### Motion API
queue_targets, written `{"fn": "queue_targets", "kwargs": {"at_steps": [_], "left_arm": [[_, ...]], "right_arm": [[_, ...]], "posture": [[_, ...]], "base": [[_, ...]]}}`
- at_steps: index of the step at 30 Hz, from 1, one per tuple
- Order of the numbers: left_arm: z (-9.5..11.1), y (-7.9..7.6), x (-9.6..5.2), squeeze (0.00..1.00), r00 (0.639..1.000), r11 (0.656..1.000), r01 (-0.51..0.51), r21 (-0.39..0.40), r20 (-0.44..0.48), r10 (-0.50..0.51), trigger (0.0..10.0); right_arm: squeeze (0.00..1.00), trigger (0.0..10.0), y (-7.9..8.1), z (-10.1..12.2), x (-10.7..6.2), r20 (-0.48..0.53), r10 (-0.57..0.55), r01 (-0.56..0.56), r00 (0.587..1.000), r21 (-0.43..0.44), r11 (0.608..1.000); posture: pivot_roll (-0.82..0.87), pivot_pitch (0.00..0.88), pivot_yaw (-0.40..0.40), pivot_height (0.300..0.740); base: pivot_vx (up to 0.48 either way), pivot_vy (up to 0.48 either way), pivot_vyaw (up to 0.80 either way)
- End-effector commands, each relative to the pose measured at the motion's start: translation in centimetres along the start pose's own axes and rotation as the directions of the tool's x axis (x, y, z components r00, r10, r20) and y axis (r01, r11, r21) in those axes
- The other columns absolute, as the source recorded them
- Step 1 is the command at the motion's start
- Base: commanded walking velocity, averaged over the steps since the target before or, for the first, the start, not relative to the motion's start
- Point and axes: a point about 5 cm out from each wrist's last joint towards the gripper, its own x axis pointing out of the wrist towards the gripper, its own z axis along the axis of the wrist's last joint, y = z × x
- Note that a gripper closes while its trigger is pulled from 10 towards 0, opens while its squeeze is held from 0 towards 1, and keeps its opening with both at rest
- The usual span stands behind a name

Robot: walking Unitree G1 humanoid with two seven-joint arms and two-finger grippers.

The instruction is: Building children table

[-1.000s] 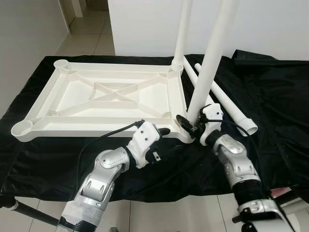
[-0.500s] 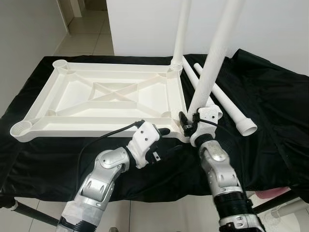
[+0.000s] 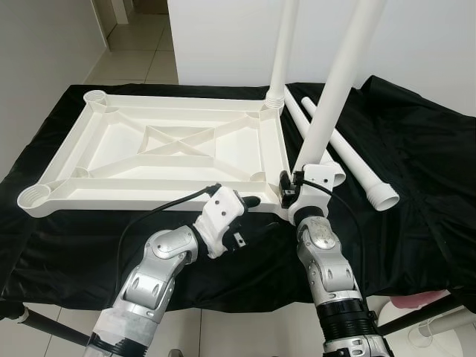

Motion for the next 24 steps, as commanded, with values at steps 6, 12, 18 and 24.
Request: {"fn": "queue_targets", "kwargs": {"at_steps": [6, 12, 18, 24], "left_arm": [[-0.2, 0.1, 0.0, 0.0, 0.998, 0.998, -0.06, -0.005, -0.012, 0.06, 10.0], [-0.2, 0.2, 0.1, 0.0, 0.998, 0.998, -0.059, -0.007, -0.013, 0.059, 10.0], [-0.3, 0.0, 0.1, 0.0, 0.998, 0.998, -0.056, -0.011, -0.012, 0.056, 10.0], [-0.2, -0.1, 0.0, 0.0, 0.998, 0.998, -0.056, -0.011, -0.014, 0.056, 10.0]], "right_arm": [[1.0, 10.0, -1.0, 0.3, -0.2, 0.022, -0.023, 0.022, 1.0, 0.022, 1.0], [1.0, 10.0, -2.0, 0.2, -0.2, 0.026, 0.045, -0.045, 0.999, -0.001, 0.999], [1.0, 10.0, -2.4, -0.1, -0.1, 0.02, 0.163, -0.163, 0.986, 0.017, 0.986], [1.0, 10.0, -2.4, 0.3, 0.1, 0.044, 0.324, -0.325, 0.945, 0.001, 0.946]], "posture": [[-0.06, 0.069, 0.002, 0.74], [-0.06, 0.069, 0.001, 0.74], [-0.06, 0.074, -0.001, 0.74], [-0.05, 0.073, 0.0, 0.74]], "base": [[0.0, 0.0, 0.0], [0.0, 0.0, 0.0], [0.0, 0.0, 0.0], [0.0, 0.0, 0.0]]}}
